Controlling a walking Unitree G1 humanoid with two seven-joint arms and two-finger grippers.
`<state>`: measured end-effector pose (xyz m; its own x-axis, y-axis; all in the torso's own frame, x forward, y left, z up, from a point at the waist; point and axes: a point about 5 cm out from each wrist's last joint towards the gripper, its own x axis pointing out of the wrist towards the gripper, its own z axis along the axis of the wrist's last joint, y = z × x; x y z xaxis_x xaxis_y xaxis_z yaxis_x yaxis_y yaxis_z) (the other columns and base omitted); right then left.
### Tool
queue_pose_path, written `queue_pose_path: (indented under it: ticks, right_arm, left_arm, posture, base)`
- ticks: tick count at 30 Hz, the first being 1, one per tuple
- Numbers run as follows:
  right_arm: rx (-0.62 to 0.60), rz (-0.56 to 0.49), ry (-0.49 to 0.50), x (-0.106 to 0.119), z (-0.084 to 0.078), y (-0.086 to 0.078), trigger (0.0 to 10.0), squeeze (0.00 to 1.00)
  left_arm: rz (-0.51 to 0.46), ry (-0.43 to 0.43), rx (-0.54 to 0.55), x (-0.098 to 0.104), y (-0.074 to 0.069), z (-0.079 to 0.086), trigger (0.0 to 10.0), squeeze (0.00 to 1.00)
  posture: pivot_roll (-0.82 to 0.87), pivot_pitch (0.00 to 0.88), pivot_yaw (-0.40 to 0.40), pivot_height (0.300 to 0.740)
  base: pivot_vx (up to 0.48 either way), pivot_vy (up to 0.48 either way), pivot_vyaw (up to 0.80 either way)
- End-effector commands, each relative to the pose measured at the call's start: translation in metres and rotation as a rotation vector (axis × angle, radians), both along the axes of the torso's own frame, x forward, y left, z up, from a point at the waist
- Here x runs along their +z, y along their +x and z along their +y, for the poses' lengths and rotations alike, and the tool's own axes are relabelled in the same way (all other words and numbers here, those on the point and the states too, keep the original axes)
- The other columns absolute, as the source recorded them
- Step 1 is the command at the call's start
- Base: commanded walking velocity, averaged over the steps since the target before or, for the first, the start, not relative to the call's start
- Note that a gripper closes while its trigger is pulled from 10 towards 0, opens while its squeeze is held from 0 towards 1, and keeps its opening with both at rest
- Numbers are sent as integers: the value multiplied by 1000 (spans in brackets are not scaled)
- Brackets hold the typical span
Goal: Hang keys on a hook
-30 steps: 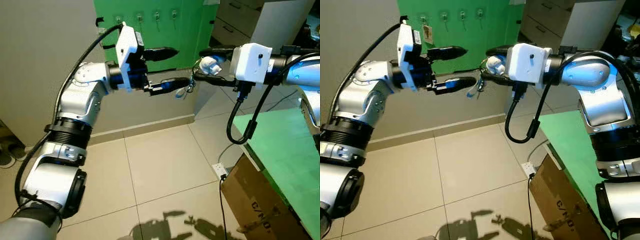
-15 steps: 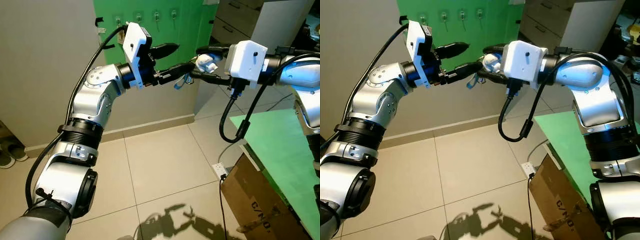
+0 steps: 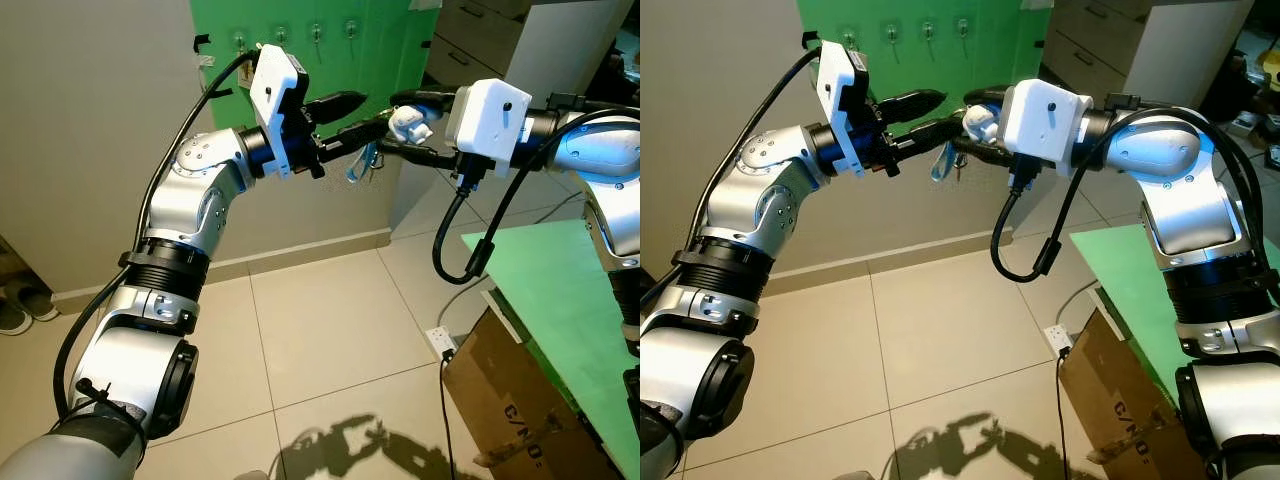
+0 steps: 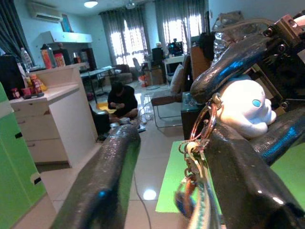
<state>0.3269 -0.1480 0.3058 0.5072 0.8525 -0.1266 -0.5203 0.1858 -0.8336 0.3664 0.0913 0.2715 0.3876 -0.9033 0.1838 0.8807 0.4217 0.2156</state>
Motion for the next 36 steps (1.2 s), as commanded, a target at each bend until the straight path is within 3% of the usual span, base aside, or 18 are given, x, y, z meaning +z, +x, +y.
queue_pose_path:
  ticks: [1,36]
  right_arm:
    - [-7,-10,11,3,0,1,0,0]
    - [-22,42,34,-8,-2,1,0,0]
  left_arm:
    - [-11,13,-15,1,-3,-2,0,0]
    - [-1,30,-33,-4,-8,0,0,0]
  posture:
    - [-93,0,45,740]
    - [-92,0,42,740]
  base:
    - [0,0,0]
    - [0,0,0]
